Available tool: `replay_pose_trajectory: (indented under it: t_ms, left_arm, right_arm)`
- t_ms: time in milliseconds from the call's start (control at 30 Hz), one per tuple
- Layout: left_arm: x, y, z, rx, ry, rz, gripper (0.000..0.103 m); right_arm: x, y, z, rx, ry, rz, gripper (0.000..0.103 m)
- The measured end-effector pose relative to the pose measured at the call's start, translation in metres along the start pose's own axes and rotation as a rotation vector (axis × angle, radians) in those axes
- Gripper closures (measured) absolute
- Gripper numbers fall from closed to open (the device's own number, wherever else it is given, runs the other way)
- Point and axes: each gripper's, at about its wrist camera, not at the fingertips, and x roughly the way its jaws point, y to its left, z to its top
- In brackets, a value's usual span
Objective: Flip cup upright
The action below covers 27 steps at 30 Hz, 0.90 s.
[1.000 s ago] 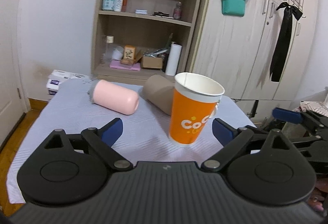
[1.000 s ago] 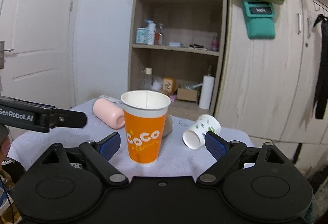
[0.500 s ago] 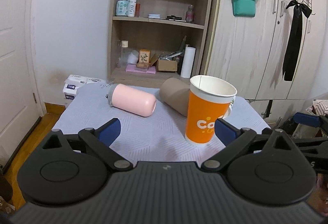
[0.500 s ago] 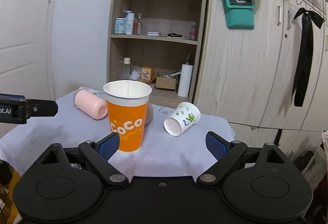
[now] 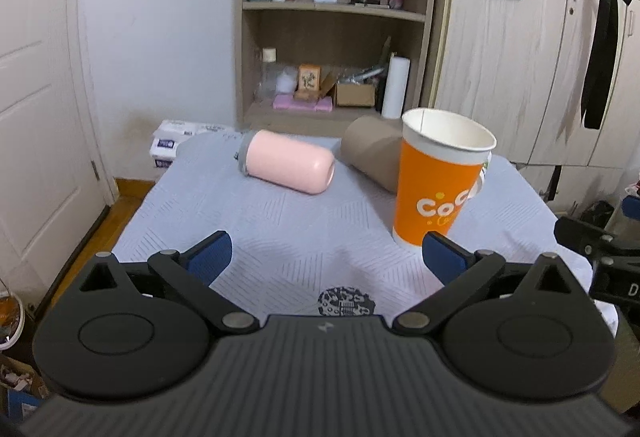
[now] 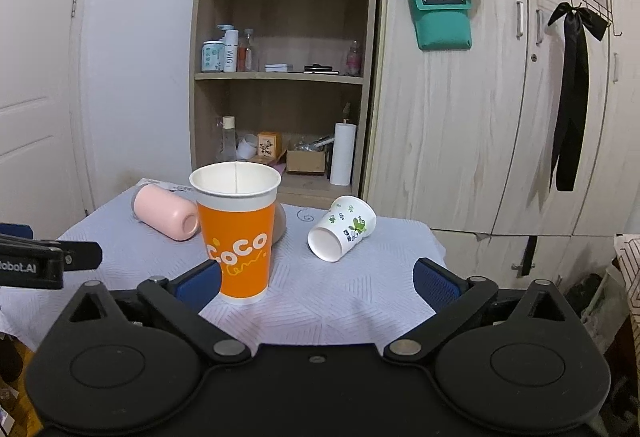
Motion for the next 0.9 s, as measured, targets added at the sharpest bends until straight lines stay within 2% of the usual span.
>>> replay_pose_trajectory:
  t_ms: [400,533,900]
  left_arm:
    - [0.002,0.000,-0.001,-0.014,0.015,0.018,0.000]
    - [0.001,-0.002,-0.002,-0.020,-0.006,0.029,0.000]
    - [0.006,-0.010,-0.002,0.021,-0.020,0.066,0.000]
  right_arm:
    - [0.002,-0.003,-0.002,0.029,0.014,-0.020,0.000]
    - [0.002,-0.002,-0.003,0.027,0.019,-0.012,0.000]
    - [0.003,-0.002,-0.003,0.022,0.023,-0.015,0.000]
